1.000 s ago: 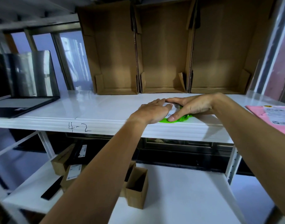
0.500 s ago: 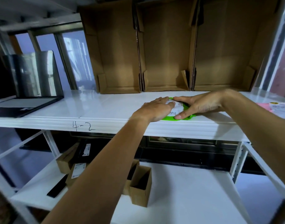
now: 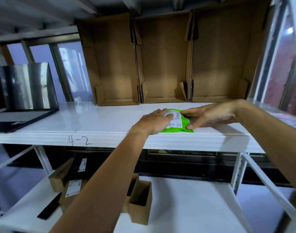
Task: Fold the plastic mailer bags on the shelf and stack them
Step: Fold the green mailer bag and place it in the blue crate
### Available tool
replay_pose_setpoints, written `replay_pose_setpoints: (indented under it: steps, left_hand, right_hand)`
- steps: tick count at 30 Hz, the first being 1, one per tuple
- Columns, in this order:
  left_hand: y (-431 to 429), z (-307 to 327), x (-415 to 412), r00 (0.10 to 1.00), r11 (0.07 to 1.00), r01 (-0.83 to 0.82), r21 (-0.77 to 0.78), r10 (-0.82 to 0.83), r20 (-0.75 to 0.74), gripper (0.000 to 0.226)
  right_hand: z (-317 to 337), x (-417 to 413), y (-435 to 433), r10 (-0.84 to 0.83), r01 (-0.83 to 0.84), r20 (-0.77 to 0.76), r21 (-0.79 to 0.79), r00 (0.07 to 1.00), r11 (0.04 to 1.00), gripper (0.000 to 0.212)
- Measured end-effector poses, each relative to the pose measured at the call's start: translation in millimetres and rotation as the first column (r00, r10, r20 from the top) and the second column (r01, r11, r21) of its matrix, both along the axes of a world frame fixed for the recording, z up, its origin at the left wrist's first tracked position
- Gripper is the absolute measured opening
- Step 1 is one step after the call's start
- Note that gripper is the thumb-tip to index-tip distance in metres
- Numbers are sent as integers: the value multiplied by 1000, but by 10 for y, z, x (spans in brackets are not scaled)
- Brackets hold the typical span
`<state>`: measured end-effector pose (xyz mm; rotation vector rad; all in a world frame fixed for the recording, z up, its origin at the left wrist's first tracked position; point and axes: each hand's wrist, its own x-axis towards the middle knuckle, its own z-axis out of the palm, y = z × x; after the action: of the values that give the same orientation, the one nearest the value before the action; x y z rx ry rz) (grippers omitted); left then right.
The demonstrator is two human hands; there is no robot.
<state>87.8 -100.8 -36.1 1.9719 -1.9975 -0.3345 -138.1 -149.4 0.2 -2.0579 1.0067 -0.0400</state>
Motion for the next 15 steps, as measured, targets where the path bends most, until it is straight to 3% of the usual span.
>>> replay_pose_setpoints:
  steps: [2, 4, 7, 10, 12, 15]
  left_hand:
    - [3, 3, 0, 1000, 1000, 5, 6, -5, 5, 65]
    - [-6, -2, 0, 1000, 1000, 5, 8, -5, -1, 66]
    - [-11, 3, -19, 1000, 1000, 7, -13, -7, 23, 59]
    - [4, 25, -15, 999, 999, 4, -49, -2, 37, 47]
    - [32, 25, -3, 1000, 999, -11, -42, 11, 10, 50]
    - [17, -4, 4, 1000, 998, 2, -62, -2, 4, 56]
  right_hand:
    - [94, 86, 50, -122, 126, 45, -91, 991, 988, 93]
    - [141, 183, 108, -228, 274, 203, -241, 952, 931, 68]
    - [73, 415, 219, -191, 345, 422, -327, 886, 880, 46]
    - [-81, 796, 246, -195, 354, 372, -428, 907, 832, 39]
    - [-191, 940, 276, -197, 299, 242, -523, 950, 798, 43]
    - [-282, 973, 294, -214, 264, 154, -530, 965, 806, 50]
